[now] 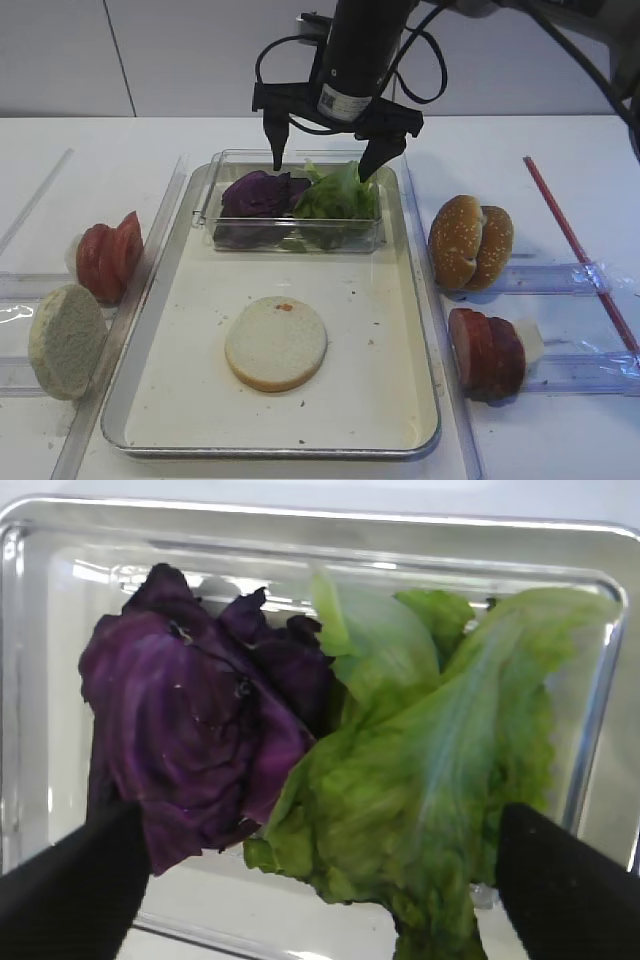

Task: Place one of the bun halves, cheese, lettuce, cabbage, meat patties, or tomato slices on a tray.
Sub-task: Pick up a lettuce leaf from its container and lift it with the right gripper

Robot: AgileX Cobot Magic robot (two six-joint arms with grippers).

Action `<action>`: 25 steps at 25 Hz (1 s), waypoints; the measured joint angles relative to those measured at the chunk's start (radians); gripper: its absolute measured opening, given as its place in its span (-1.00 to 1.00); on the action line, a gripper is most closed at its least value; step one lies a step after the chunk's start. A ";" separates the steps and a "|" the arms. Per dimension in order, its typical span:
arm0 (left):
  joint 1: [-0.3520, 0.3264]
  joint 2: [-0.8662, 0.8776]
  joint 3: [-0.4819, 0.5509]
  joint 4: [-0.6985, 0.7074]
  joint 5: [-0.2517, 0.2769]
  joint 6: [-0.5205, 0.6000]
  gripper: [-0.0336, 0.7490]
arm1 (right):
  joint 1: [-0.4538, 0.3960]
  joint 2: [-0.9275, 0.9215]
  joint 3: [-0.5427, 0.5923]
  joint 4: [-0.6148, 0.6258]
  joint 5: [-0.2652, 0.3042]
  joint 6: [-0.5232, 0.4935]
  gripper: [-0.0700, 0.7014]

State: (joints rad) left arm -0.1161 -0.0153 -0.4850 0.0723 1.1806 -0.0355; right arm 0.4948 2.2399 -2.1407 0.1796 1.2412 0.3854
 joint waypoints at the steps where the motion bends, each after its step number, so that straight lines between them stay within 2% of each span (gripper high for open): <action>1: 0.000 0.000 0.000 0.000 0.000 0.000 -0.01 | 0.000 0.007 0.000 0.000 0.000 0.000 0.98; 8: 0.000 0.000 0.000 0.000 0.000 0.000 -0.01 | 0.000 0.025 0.000 -0.029 0.000 0.000 0.97; 14: 0.000 0.000 0.000 0.000 0.000 0.000 -0.01 | 0.000 0.037 -0.001 -0.040 0.000 0.001 0.80; 21: 0.000 0.000 0.000 0.000 0.000 0.000 -0.01 | 0.000 0.058 -0.001 -0.057 0.000 0.001 0.74; 25: 0.000 0.000 0.000 0.000 0.000 0.000 -0.01 | 0.000 0.062 -0.001 -0.073 -0.002 0.001 0.59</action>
State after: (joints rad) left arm -0.1161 -0.0153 -0.4850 0.0723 1.1806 -0.0355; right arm 0.4948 2.3017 -2.1414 0.1065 1.2394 0.3867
